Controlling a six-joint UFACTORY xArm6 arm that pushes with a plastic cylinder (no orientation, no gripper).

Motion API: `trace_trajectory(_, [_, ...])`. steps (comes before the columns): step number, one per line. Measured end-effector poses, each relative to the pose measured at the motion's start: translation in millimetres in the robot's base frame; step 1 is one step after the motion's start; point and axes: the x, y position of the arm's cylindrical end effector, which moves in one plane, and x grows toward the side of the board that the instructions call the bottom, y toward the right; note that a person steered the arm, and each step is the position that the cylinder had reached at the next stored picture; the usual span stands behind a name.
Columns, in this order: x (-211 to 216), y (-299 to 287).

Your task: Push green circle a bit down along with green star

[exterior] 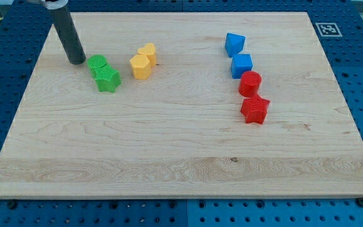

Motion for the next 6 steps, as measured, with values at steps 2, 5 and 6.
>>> trace_trajectory(2, [5.3,3.8])
trace_trajectory(5, [2.5,8.8])
trace_trajectory(6, [2.5,17.3])
